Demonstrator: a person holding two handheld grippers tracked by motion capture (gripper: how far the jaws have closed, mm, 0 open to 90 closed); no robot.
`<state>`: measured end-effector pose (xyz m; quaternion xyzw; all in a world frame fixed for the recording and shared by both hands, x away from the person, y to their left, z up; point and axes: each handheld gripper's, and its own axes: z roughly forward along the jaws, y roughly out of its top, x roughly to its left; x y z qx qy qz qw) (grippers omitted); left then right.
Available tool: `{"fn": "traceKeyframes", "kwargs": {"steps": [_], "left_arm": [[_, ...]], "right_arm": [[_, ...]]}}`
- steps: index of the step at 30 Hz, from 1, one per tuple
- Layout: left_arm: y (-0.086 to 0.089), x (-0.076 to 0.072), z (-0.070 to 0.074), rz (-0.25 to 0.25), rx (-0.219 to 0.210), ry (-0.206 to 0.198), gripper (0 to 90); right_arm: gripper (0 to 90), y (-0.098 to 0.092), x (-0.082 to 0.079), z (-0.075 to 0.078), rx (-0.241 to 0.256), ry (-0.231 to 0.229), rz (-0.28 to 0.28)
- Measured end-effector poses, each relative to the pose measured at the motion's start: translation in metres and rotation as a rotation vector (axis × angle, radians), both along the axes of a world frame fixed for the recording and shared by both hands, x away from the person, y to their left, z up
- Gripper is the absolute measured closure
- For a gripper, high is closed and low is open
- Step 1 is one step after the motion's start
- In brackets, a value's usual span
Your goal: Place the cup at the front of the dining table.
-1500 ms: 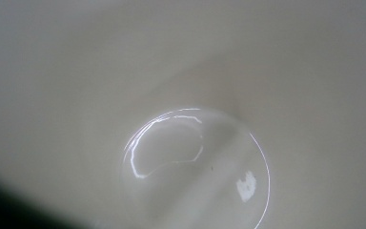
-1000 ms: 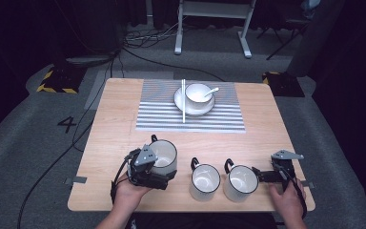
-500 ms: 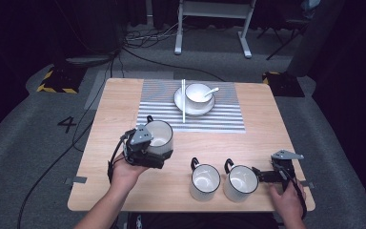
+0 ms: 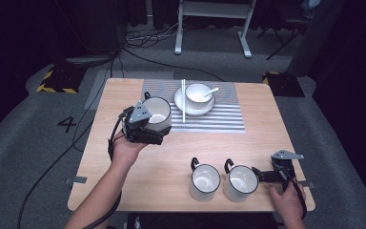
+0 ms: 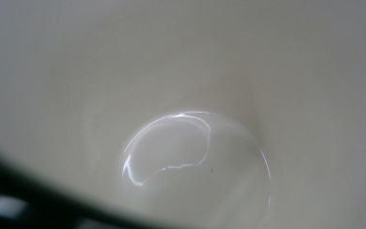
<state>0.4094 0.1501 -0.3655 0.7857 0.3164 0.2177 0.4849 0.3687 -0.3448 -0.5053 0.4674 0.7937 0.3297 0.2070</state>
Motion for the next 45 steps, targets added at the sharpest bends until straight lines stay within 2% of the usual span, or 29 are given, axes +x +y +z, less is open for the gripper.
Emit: {"fn": "traceKeyframes", "kwargs": {"steps": [2, 8, 10, 13, 15, 16, 18, 20, 22, 23, 25, 26, 27, 28, 30, 31, 32, 33, 34, 35, 36, 37, 38, 39, 41, 42, 43, 44, 45], "left_arm": [[0.001, 0.007, -0.001, 0.003, -0.028, 0.025, 3.9], [0.004, 0.029, -0.002, 0.042, -0.076, 0.036, 3.9], [0.005, 0.037, -0.001, 0.056, -0.08, 0.038, 3.8], [0.003, 0.053, 0.001, 0.067, -0.064, 0.016, 3.8], [0.002, 0.056, 0.002, 0.06, -0.065, 0.03, 3.8], [0.001, 0.064, 0.002, 0.059, -0.077, 0.037, 3.8], [-0.001, 0.068, 0.0, 0.067, -0.087, 0.028, 3.8], [-0.005, 0.075, -0.003, 0.08, -0.075, 0.027, 3.9], [-0.006, 0.084, -0.007, 0.088, -0.1, 0.035, 3.8], [-0.008, 0.092, -0.01, 0.116, -0.13, 0.036, 3.8], [-0.009, 0.099, -0.012, 0.137, -0.14, 0.032, 3.8], [-0.009, 0.103, -0.013, 0.137, -0.151, 0.044, 3.8], [-0.009, 0.103, -0.013, 0.137, -0.151, 0.044, 3.8], [-0.006, 0.109, -0.015, 0.124, -0.159, 0.04, 3.8], [-0.003, 0.116, -0.018, 0.1, -0.208, 0.07, 3.8], [-0.002, 0.12, -0.02, 0.118, -0.232, 0.062, 3.8], [-0.002, 0.122, -0.021, 0.123, -0.234, 0.059, 3.8], [0.0, 0.125, -0.021, 0.125, -0.197, 0.063, 3.8], [-0.001, 0.127, -0.022, 0.148, -0.192, 0.067, 3.8], [-0.001, 0.127, -0.022, 0.148, -0.192, 0.067, 3.8], [-0.001, 0.133, -0.023, 0.178, -0.169, 0.066, 3.8], [-0.001, 0.133, -0.023, 0.178, -0.169, 0.066, 3.8], [-0.001, 0.139, -0.025, 0.221, -0.14, 0.065, 3.8], [-0.001, 0.139, -0.025, 0.221, -0.14, 0.065, 3.8], [0.001, 0.146, -0.03, 0.259, -0.136, 0.085, 3.8], [0.003, 0.152, -0.034, 0.296, -0.129, 0.104, 3.8], [0.003, 0.152, -0.034, 0.296, -0.129, 0.104, 3.8], [0.004, 0.155, -0.036, 0.315, -0.118, 0.103, 3.8], [0.006, 0.158, -0.039, 0.328, -0.085, 0.121, 3.8]], "right_arm": [[0.4, 0.0, 0.0, 0.0, 0.0, 0.0, 0.0], [0.4, 0.0, 0.0, 0.0, 0.0, 0.0, -0.001], [0.5, 0.0, 0.0, 0.0, 0.0, 0.001, -0.005], [0.4, 0.0, 0.0, 0.0, 0.0, 0.001, -0.005], [0.4, 0.0, 0.0, 0.0, 0.0, 0.001, -0.005], [0.4, 0.0, 0.0, 0.0, -0.001, 0.0, -0.004], [0.4, 0.0, 0.0, 0.0, 0.0, 0.0, -0.005], [0.4, 0.0, 0.0, 0.0, -0.001, 0.0, -0.004], [0.4, 0.0, 0.0, 0.0, -0.001, 0.0, -0.004], [0.5, 0.0, 0.0, 0.0, -0.001, 0.0, -0.004], [0.4, 0.0, 0.0, 0.0, -0.001, 0.0, -0.004], [0.5, 0.0, 0.0, 0.0, -0.001, 0.0, -0.004], [0.5, 0.0, 0.0, 0.0, -0.001, 0.0, -0.004], [0.5, 0.0, 0.0, 0.0, 0.0, 0.0, -0.004], [0.4, 0.0, 0.0, 0.0, -0.001, 0.0, -0.004], [0.4, 0.0, 0.0, 0.0, 0.0, 0.0, -0.004], [0.4, 0.0, 0.0, 0.0, 0.0, 0.001, -0.005], [0.4, 0.0, 0.0, 0.0, 0.0, 0.0, -0.005], [0.4, 0.0, 0.0, 0.0, -0.001, 0.0, -0.004], [0.5, 0.0, 0.0, 0.0, 0.0, 0.0, -0.004], [0.4, 0.0, 0.0, 0.0, -0.001, 0.0, -0.004], [0.4, 0.0, 0.0, 0.0, 0.0, 0.0, -0.005], [0.5, 0.0, 0.0, 0.0, -0.001, 0.0, -0.004], [0.5, 0.0, 0.0, 0.0, -0.001, 0.0, -0.004], [0.4, 0.0, 0.0, 0.0, 0.0, 0.0, -0.005], [0.4, 0.0, 0.0, 0.0, 0.0, 0.001, -0.005], [0.4, 0.0, 0.0, 0.0, 0.0, 0.001, -0.005], [0.4, 0.0, 0.0, 0.0, -0.001, 0.0, -0.005], [0.5, 0.0, 0.0, 0.0, -0.001, 0.0, -0.005]]}}
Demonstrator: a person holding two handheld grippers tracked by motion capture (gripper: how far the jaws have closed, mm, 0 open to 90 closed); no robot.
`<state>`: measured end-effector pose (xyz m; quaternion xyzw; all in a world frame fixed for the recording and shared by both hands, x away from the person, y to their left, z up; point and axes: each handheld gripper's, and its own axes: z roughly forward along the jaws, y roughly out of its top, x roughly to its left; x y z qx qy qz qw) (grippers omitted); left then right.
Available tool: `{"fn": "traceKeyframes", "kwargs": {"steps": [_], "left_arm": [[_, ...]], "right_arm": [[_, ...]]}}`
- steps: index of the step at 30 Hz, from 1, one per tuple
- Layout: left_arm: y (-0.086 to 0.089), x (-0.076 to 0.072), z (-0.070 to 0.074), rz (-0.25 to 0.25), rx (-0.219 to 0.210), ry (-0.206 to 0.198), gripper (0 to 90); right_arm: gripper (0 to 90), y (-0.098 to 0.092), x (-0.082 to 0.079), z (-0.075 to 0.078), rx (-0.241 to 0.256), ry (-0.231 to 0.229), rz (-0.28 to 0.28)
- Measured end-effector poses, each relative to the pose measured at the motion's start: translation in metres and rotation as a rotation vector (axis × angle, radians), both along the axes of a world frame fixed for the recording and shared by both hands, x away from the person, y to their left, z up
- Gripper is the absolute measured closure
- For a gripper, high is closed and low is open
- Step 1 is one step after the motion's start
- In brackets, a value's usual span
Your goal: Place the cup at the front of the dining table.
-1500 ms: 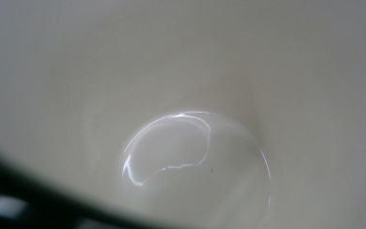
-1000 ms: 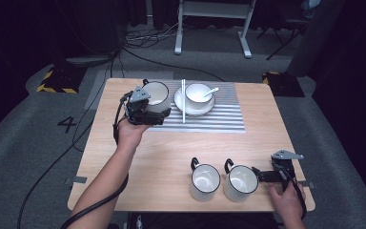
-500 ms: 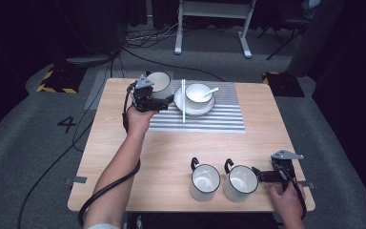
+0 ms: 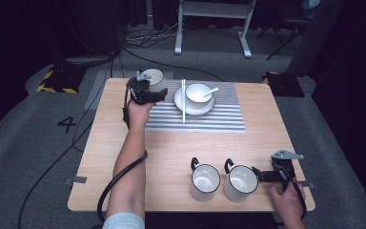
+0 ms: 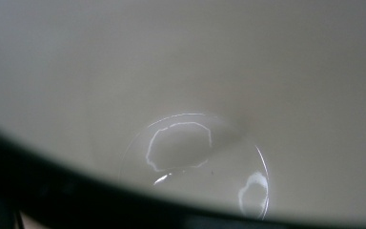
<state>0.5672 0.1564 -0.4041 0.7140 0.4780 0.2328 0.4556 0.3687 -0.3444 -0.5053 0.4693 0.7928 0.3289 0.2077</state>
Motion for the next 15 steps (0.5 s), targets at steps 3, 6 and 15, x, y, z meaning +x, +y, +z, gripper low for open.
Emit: {"fn": "traceKeyframes", "kwargs": {"steps": [3, 6, 15], "left_arm": [[0.003, 0.003, -0.006, -0.007, 0.023, 0.018, 3.9], [0.005, 0.003, -0.015, -0.031, 0.025, 0.017, 3.9], [-0.016, 0.005, -0.037, -0.129, 0.093, 0.027, 4.0]], "right_arm": [[0.4, 0.0, 0.0, 0.0, 0.001, 0.0, 0.0], [0.4, 0.0, 0.0, 0.0, 0.0, 0.0, 0.0], [0.5, 0.0, 0.0, 0.0, 0.0, -0.001, 0.001]]}}
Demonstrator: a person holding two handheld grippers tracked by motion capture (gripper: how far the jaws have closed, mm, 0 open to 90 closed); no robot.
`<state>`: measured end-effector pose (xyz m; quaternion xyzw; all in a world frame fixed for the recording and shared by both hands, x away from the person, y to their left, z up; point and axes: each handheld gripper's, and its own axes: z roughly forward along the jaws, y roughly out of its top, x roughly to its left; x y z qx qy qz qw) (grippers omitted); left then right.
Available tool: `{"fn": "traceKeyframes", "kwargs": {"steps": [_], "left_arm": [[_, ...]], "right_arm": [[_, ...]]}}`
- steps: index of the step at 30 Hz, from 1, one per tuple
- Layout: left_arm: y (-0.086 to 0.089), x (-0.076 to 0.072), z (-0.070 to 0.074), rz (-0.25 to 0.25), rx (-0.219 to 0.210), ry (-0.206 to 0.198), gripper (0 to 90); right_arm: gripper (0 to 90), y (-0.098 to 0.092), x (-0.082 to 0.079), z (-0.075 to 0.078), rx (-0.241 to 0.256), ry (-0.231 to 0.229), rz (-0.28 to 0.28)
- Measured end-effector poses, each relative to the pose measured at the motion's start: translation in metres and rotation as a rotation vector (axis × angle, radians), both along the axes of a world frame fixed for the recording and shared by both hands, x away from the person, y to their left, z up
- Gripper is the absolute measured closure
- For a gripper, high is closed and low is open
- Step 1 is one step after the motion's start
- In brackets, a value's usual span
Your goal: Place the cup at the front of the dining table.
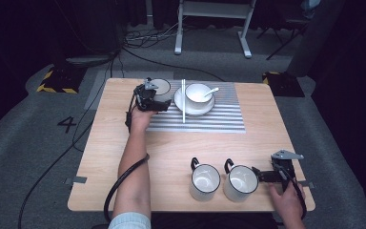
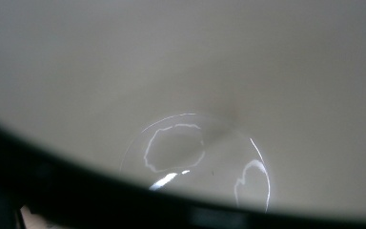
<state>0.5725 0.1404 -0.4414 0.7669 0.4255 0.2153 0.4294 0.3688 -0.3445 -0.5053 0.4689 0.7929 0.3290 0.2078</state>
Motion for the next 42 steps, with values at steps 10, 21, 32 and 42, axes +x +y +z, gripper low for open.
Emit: {"fn": "traceKeyframes", "kwargs": {"steps": [10, 21, 32, 42], "left_arm": [[-0.015, 0.006, -0.019, -0.003, -0.021, 0.063, 4.0], [-0.023, 0.008, -0.036, -0.003, -0.035, 0.115, 4.0], [-0.024, 0.006, -0.046, -0.001, 0.018, 0.116, 4.0], [-0.021, -0.005, -0.055, 0.009, -0.002, 0.07, 3.9]], "right_arm": [[0.4, 0.0, 0.0, 0.0, 0.001, 0.001, -0.001], [0.5, 0.0, 0.0, 0.0, 0.001, 0.002, -0.001], [0.4, 0.0, 0.0, 0.0, 0.0, 0.0, 0.0], [0.4, 0.0, 0.0, 0.0, 0.0, 0.0, 0.0]]}}
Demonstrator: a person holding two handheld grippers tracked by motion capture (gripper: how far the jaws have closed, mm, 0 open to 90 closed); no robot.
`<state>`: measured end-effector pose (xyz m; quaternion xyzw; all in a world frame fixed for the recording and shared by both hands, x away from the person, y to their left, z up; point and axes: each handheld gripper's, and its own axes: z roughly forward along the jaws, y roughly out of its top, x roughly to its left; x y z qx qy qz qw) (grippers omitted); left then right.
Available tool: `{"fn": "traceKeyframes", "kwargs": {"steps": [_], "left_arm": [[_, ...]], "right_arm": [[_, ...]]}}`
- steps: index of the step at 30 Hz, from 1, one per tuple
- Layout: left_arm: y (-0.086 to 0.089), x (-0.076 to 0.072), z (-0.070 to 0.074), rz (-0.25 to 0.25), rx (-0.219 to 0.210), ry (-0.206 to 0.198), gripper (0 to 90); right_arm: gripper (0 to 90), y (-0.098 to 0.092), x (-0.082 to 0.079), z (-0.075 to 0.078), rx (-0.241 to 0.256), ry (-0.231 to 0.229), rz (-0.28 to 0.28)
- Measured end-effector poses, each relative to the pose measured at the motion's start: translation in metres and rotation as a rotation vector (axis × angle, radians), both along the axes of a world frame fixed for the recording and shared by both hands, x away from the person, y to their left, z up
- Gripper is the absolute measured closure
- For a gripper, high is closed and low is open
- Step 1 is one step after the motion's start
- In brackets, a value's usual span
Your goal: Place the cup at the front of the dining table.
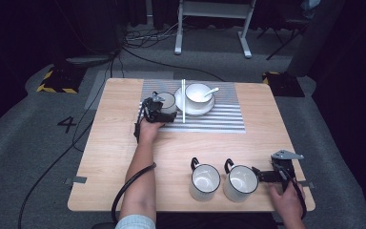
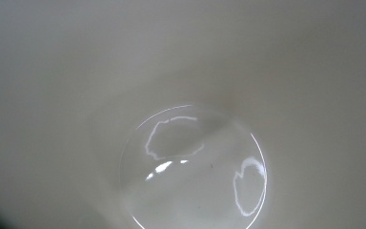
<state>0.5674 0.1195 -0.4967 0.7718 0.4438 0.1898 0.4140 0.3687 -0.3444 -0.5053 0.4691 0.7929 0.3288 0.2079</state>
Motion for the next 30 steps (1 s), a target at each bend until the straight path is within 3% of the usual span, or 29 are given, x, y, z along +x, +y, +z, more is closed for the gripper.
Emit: {"fn": "traceKeyframes", "kwargs": {"steps": [2, 12, 18, 20, 23, 25, 28, 29, 30], "left_arm": [[-0.004, -0.002, 0.0, -0.016, 0.051, -0.014, 3.8], [-0.003, -0.002, 0.0, -0.014, 0.051, -0.01, 3.7], [-0.003, 0.001, 0.002, -0.023, 0.057, 0.032, 3.3], [-0.002, 0.001, 0.004, -0.024, 0.051, 0.044, 3.1], [0.001, -0.001, 0.005, -0.017, 0.007, 0.027, 1.8], [0.001, -0.003, 0.007, -0.013, 0.0, 0.029, 1.7], [0.001, -0.005, 0.011, -0.02, 0.056, 0.057, 1.6], [0.002, -0.01, 0.015, -0.026, 0.091, 0.045, 1.7], [0.004, -0.013, 0.016, -0.024, 0.089, 0.039, 1.7]], "right_arm": [[0.5, 0.0, 0.0, 0.0, -0.001, 0.0, 0.0], [0.5, 0.0, 0.0, 0.0, 0.001, -0.001, -0.001], [0.5, 0.0, 0.0, 0.0, 0.001, 0.0, -0.001], [0.4, 0.0, 0.0, 0.0, -0.003, -0.001, 0.001], [0.4, 0.0, 0.0, 0.0, 0.0, 0.001, 0.0], [0.5, 0.0, 0.0, 0.0, 0.0, 0.001, -0.001], [0.5, 0.0, 0.0, 0.0, 0.0, 0.001, 0.0], [0.4, 0.0, 0.0, 0.0, 0.001, 0.001, 0.0], [0.5, 0.0, 0.0, 0.0, 0.0, 0.001, 0.0]]}}
